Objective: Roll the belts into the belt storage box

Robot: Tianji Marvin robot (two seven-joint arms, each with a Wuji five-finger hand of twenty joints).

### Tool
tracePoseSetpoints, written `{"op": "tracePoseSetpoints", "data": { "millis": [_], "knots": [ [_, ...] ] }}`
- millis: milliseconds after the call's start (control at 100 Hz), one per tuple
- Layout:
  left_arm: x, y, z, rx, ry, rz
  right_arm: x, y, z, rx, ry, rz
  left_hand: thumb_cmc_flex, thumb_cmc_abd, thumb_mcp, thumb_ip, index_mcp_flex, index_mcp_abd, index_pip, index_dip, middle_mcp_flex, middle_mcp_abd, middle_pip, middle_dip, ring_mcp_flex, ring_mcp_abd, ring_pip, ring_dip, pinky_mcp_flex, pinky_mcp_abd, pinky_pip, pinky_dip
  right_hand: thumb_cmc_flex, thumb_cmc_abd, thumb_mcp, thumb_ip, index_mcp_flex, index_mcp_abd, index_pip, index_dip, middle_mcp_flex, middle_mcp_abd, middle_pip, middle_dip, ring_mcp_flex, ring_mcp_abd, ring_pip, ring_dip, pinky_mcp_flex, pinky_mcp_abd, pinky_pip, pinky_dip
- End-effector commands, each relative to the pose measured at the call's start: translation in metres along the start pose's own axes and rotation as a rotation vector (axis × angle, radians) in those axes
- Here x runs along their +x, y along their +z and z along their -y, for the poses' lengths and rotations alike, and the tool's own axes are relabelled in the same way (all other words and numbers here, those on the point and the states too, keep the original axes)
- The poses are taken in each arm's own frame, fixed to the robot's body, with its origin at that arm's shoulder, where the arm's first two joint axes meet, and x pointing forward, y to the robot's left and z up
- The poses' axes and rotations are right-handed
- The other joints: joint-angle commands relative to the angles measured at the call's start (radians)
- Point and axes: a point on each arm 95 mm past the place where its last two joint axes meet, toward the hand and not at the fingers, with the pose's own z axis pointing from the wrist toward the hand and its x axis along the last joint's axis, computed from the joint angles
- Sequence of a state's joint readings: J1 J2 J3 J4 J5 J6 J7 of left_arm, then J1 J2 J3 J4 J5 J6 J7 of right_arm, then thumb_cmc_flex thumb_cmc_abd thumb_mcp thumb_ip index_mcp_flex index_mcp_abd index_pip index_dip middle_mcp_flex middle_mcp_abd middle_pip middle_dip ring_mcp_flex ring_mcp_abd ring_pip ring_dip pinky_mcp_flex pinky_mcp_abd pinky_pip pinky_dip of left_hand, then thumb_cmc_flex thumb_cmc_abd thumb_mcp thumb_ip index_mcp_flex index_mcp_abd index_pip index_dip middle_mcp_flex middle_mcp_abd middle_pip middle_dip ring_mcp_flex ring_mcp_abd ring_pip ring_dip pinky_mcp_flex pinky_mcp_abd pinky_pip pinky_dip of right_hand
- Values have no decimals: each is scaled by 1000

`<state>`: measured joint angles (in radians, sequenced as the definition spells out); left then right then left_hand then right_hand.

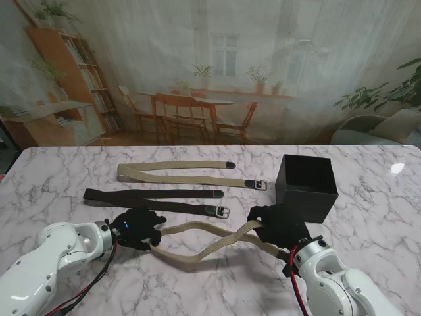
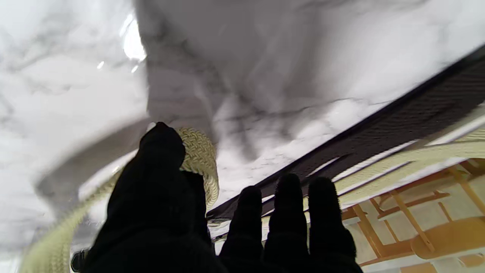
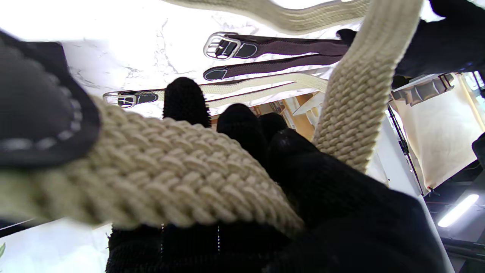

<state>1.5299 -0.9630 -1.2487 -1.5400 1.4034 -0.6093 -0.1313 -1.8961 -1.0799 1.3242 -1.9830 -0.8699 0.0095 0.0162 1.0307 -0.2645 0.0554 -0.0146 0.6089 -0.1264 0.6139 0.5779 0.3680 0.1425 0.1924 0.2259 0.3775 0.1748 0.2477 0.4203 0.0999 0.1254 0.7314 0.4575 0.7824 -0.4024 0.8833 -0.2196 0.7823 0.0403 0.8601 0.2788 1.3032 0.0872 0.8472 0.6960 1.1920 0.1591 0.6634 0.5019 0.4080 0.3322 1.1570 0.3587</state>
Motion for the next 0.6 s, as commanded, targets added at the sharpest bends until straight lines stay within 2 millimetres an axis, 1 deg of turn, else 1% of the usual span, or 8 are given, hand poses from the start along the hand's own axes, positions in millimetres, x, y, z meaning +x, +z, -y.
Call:
{"op": "tracePoseSetpoints", "data": {
  "millis": [0, 110, 190, 320, 510, 590],
  "knots": [
    [-2, -12, -18, -57, 7, 26, -2, -4, 1, 4, -6, 14, 49, 5, -11, 5, 125, 82, 120, 28, 26, -2, 20, 15, 28, -7, 24, 10, 0, -1, 25, 16, 72, 24, 37, -5, 38, 6, 20, 10, 41, 2, -1, -2, 23, -1, 12, -5, -8, -7, 13, -2],
    [-7, -27, -24, -69, 23, 76, -5, -6, 4, 8, -9, 29, 37, 7, -17, 5, 142, 104, 133, 28, 41, -2, 25, 23, 32, -4, 24, 12, -1, 5, 28, 19, 73, 22, 38, -5, 39, 8, 21, 10, 42, 3, 0, -1, 24, 1, 12, -4, -8, -7, 13, -2],
    [-9, -40, -30, -73, 28, 116, -8, -7, 7, 21, -7, 45, 13, 16, -26, 4, 160, 116, 144, 25, 56, -2, 26, 28, 35, 1, 23, 13, -4, 13, 29, 20, 75, 22, 39, -5, 40, 12, 21, 10, 44, 4, 4, 0, 25, 3, 14, -3, -10, -5, 12, -2],
    [-9, -59, -40, -92, 41, 167, -14, -6, 14, 92, -27, 67, -21, 35, -39, 4, 187, 127, 140, 10, 82, -5, 18, 35, 40, 4, 16, 15, -8, 25, 25, 23, 77, 25, 38, -5, 43, 13, 25, 14, 44, 2, 17, 8, 29, -1, 23, 1, -10, -8, 13, -2],
    [-9, -78, -54, -128, 84, 228, -23, -1, 27, 187, -42, 100, -93, 64, -59, 3, 241, 145, 112, -4, 115, -14, 13, 43, 55, 4, 10, 19, -6, 33, 21, 28, 79, 35, 26, -3, 42, -1, 25, 22, 35, -1, 18, 11, 21, -5, 22, 0, -14, -13, 10, -3],
    [-11, -84, -60, -136, 95, 266, -28, 2, 31, 220, -51, 117, -127, 98, -61, 1, 262, 161, 85, -10, 121, -16, 8, 45, 59, 3, 7, 21, -6, 40, 18, 32, 81, 38, 21, -2, 41, -1, 23, 25, 33, 0, 17, 11, 18, -6, 20, 0, -15, -13, 9, -4]
  ]
}}
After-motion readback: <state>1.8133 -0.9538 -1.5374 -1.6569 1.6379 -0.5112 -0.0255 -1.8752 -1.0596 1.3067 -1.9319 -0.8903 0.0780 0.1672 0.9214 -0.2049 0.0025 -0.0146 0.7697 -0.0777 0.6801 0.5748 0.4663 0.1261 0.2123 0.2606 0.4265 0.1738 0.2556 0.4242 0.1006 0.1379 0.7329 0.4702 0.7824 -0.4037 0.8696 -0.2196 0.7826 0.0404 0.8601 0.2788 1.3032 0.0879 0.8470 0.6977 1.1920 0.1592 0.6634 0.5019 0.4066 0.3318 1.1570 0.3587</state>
